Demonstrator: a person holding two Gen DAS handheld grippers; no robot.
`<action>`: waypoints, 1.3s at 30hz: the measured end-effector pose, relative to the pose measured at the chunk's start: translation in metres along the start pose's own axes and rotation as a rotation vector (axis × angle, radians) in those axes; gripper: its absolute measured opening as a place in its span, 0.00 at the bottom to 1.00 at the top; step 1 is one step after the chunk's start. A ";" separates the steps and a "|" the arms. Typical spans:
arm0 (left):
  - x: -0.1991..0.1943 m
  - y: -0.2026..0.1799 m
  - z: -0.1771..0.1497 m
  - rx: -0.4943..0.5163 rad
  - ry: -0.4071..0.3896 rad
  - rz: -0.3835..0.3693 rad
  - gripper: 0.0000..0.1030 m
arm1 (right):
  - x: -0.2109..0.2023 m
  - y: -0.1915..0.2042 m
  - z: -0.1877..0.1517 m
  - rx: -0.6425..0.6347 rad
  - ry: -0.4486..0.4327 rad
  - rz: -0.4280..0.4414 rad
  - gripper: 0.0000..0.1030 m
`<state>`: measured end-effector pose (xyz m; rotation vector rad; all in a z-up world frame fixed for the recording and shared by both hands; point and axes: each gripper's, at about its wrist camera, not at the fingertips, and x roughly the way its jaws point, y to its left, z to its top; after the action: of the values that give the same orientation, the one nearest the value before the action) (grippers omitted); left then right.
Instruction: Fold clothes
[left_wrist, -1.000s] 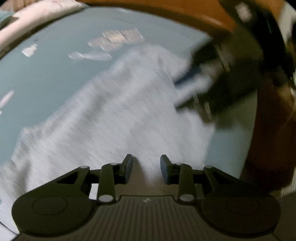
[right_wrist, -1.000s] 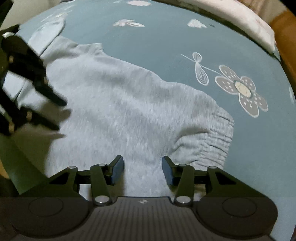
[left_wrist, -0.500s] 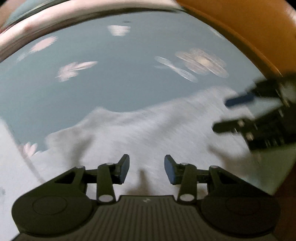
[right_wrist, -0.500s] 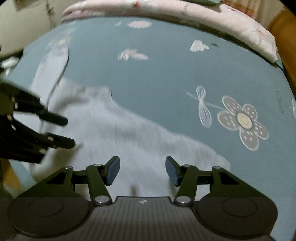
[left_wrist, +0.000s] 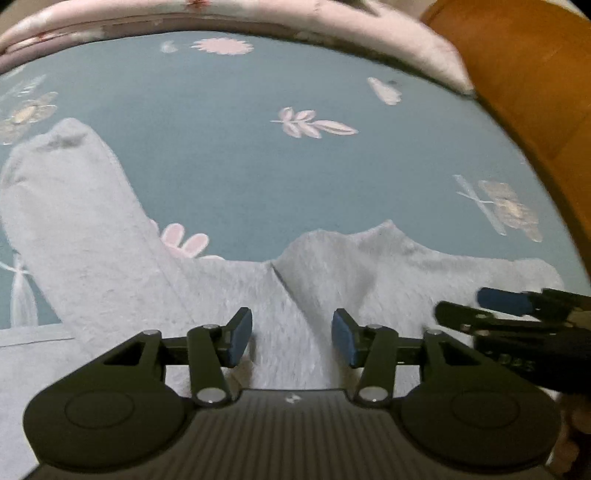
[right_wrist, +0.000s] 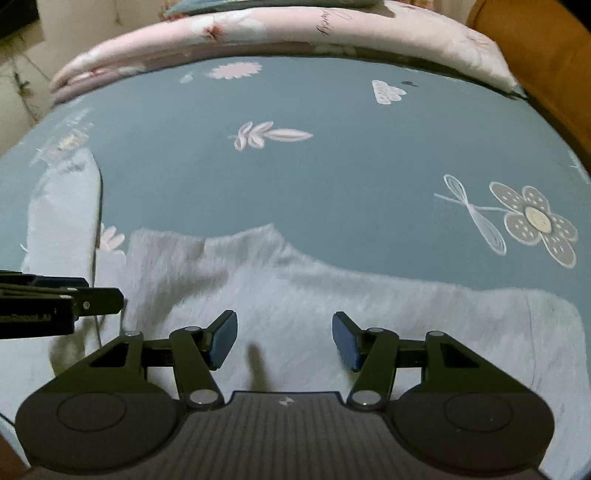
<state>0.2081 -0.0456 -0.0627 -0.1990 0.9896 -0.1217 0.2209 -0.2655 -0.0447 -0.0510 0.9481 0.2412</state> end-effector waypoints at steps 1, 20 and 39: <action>-0.001 0.005 -0.004 0.021 -0.006 -0.028 0.50 | -0.001 0.009 -0.004 -0.001 -0.007 -0.026 0.60; -0.018 0.021 -0.029 0.106 -0.182 -0.295 0.60 | 0.003 0.063 -0.042 -0.175 -0.019 -0.211 0.64; -0.075 0.038 -0.106 0.209 -0.544 -0.134 0.70 | 0.012 0.080 -0.102 -0.261 -0.299 -0.295 0.72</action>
<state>0.0787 -0.0056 -0.0662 -0.0967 0.4177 -0.2761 0.1280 -0.2004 -0.1093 -0.3821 0.5975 0.0942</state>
